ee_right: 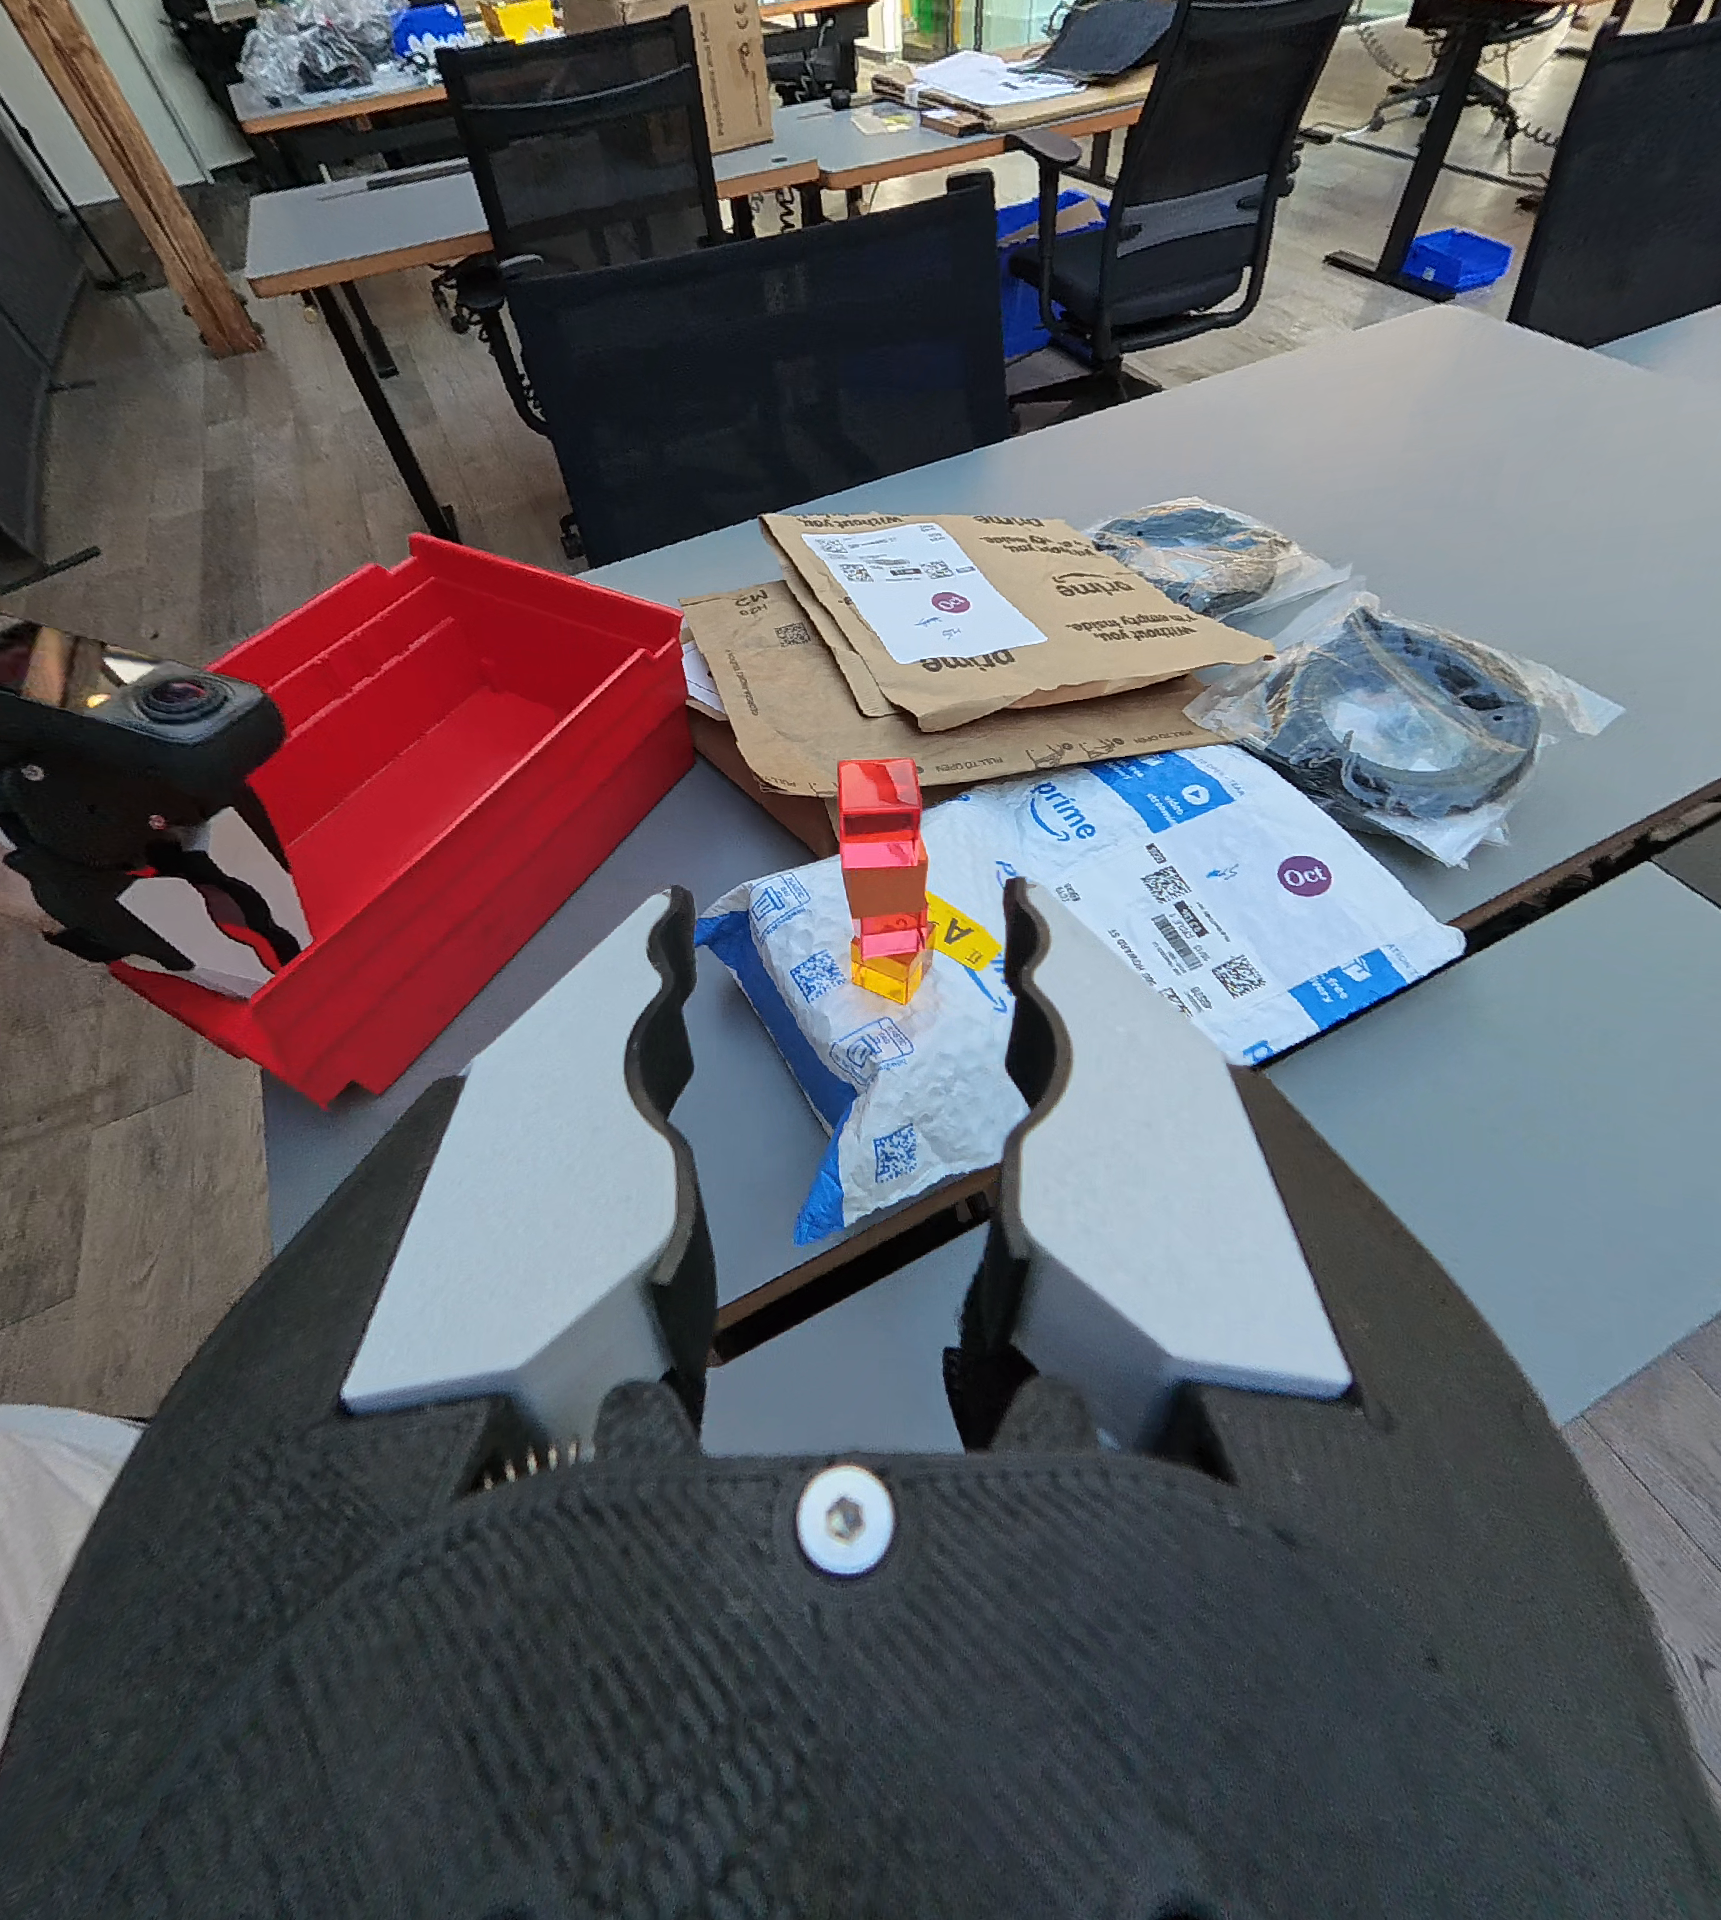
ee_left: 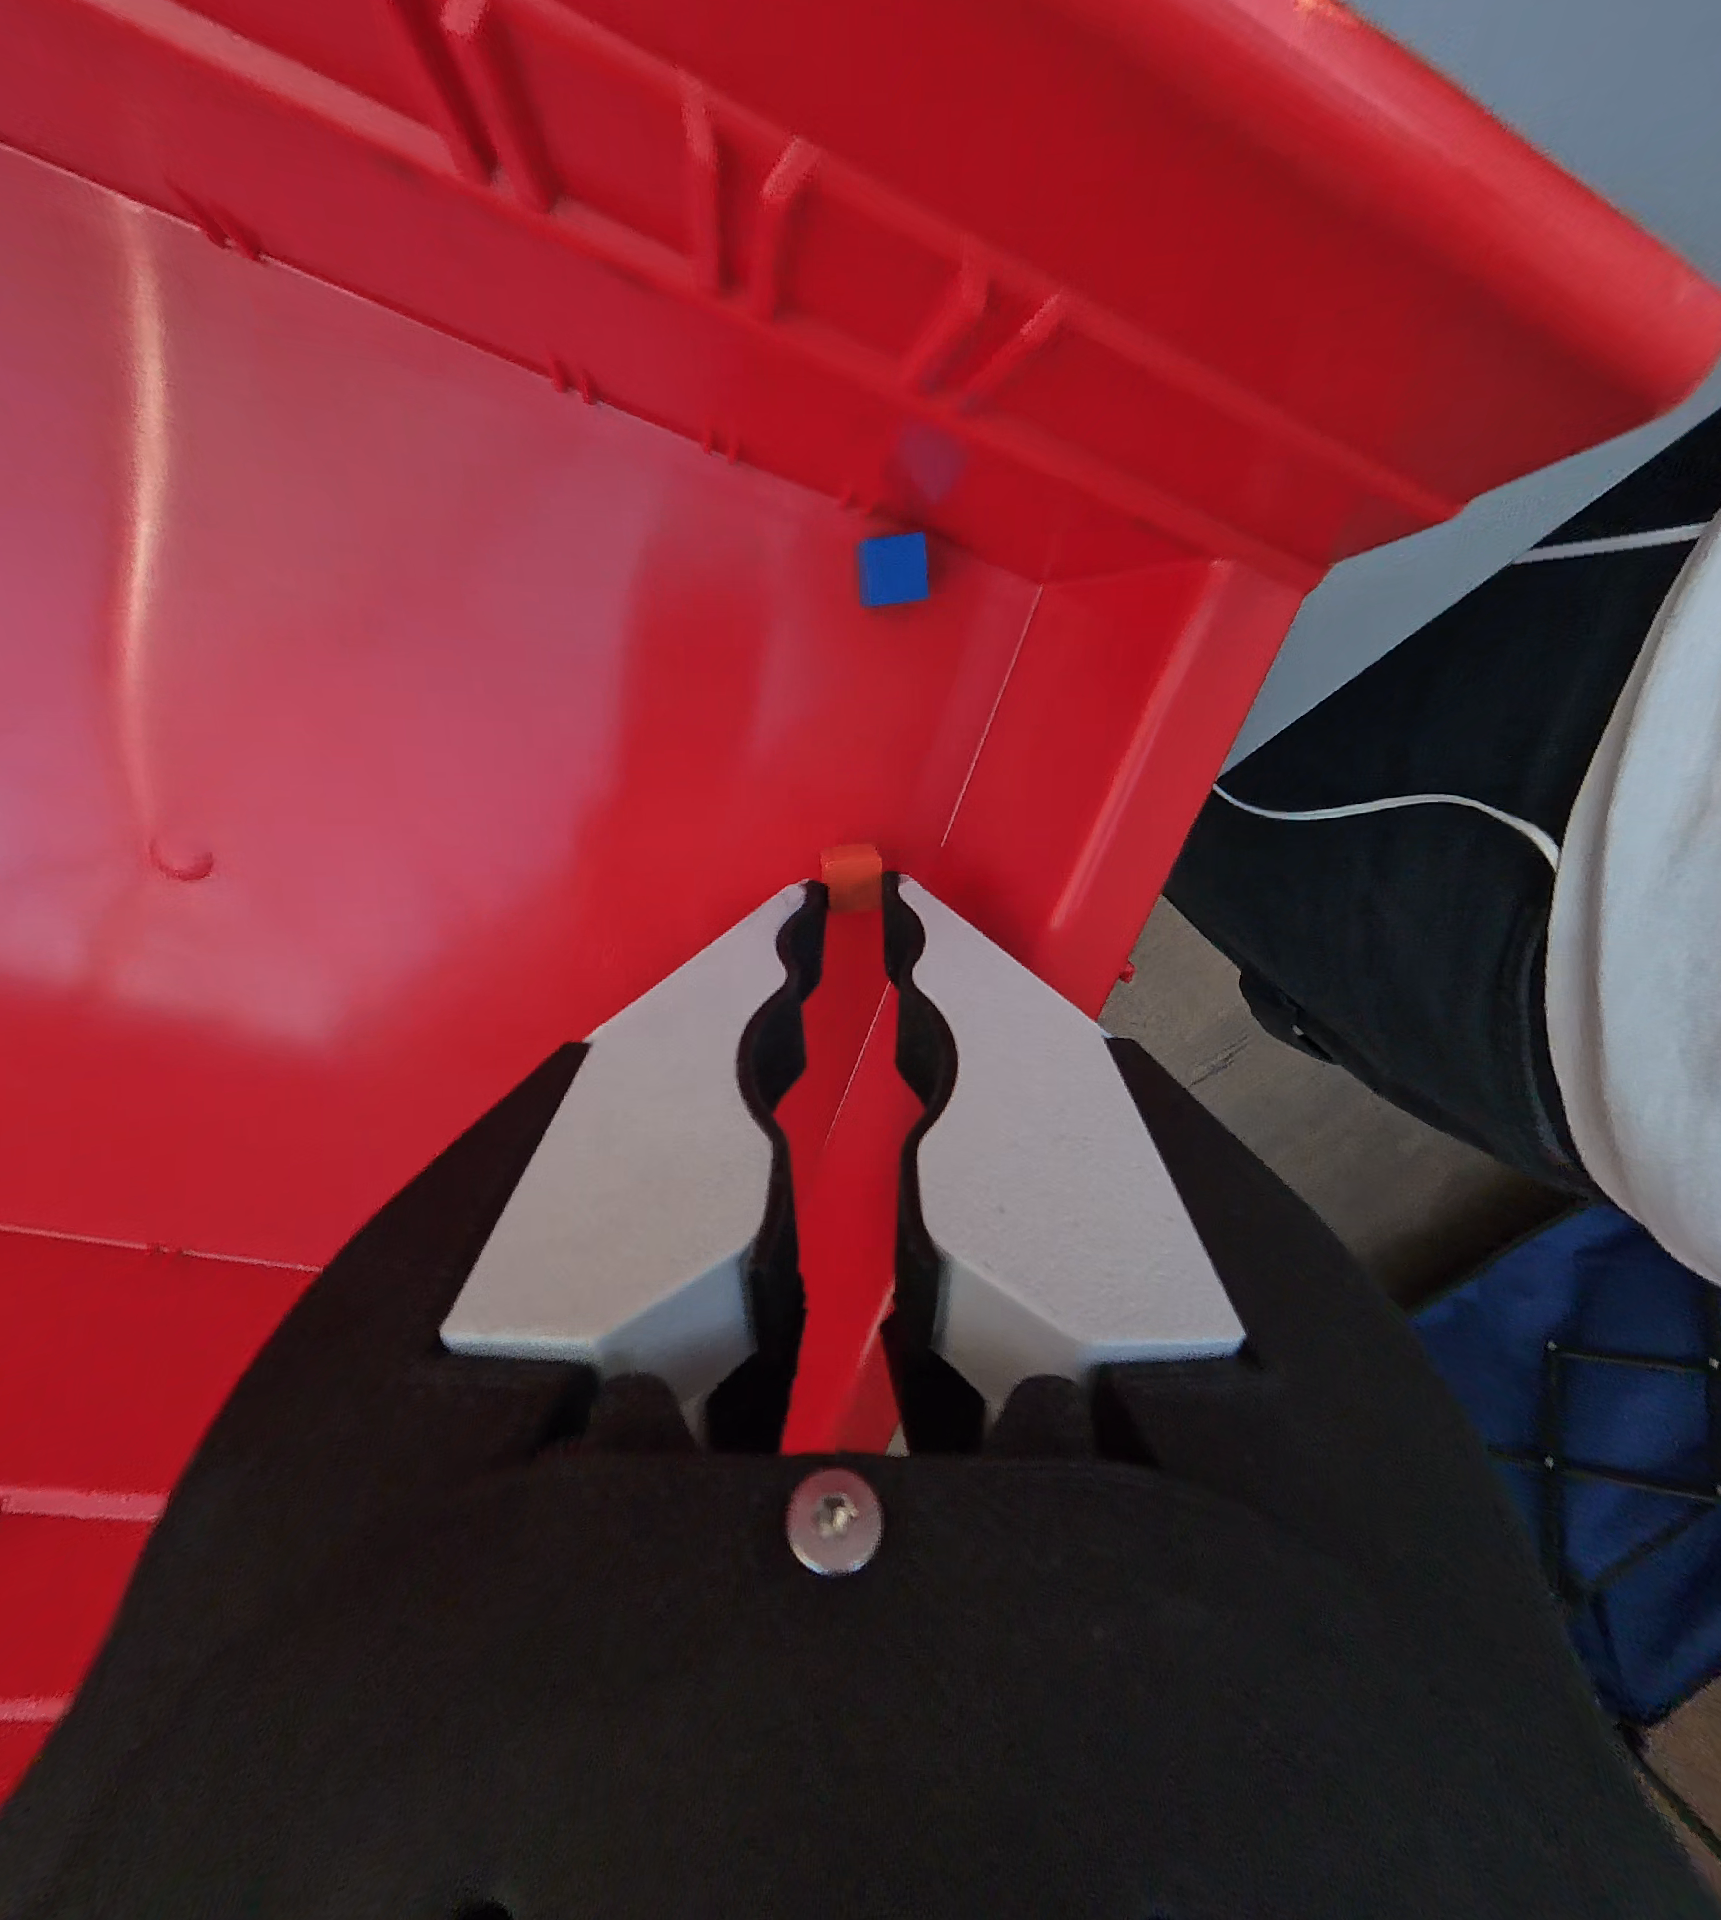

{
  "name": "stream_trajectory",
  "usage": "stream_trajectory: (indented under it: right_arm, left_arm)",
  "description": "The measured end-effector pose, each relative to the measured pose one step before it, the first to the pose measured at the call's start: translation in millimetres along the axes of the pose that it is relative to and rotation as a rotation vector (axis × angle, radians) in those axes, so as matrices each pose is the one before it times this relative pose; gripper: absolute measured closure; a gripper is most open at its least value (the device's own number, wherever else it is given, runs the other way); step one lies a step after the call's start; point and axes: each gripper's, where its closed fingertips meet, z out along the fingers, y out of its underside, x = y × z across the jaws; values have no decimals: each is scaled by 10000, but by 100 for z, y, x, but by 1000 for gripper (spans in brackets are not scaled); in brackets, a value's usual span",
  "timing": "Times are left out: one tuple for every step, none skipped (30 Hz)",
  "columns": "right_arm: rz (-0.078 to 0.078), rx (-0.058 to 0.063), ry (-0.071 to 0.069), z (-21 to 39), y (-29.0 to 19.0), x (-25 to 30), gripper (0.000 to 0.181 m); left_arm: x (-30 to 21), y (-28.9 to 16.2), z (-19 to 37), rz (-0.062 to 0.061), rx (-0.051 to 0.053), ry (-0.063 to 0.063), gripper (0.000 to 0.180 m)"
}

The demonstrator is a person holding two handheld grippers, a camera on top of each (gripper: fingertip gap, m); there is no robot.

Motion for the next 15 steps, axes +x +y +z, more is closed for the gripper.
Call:
stream_trajectory:
  right_arm:
    - [4, 0, 163, -499, 173, 403, 122]
    - [10, 25, 172, -547, 174, 442, 122]
    - [48, 51, 189, -604, 207, 496, 122]
    - [103, 73, 183, -631, 240, 511, 122]
    - [162, 90, 180, -639, 279, 524, 122]
    - [223, 107, 159, -626, 347, 510, 122]
    - [287, 112, 91, -548, 389, 409, 123]
    - [349, 103, 34, -455, 426, 327, 123]
    - [373, 109, 11, -384, 414, 276, 123]
    - [332, 146, -28, -311, 336, 186, 123]
    - [274, 161, -105, -231, 268, 34, 123]
    - [225, 105, -117, -155, 290, -7, 123]
    - [157, 38, -79, -109, 343, 38, 123]
    - [98, 15, -58, -125, 339, 36, 123]
    - [65, 27, -61, -171, 286, 11, 123]
  left_arm:
    - [19, -47, -479, -249, 244, -56, 171]
    - [148, -250, -698, -398, 337, 81, 171]
    - [123, -503, -958, -452, 384, 85, 171]
    - [85, -823, -1209, -378, 436, 30, 171]
    - [131, -1263, -1441, -264, 480, -5, 171]
    - [207, -1810, -1602, -171, 509, -34, 171]
    - [421, -2412, -1635, -52, 534, 41, 171]
    - [752, -3075, -1516, 125, 573, 153, 171]
    - [840, -3622, -1233, 265, 571, 83, 171]
    - [899, -3887, -766, 319, 454, 18, 171]
    - [1193, -3743, -180, 370, 260, 142, 171]
    - [1283, -3073, 394, 418, -111, 250, 171]
    - [510, -2337, 741, 437, -420, -58, 171]
    - [-457, -1832, 856, 438, -464, -435, 171]
    - [-612, -1292, 997, 345, -517, -310, 171]
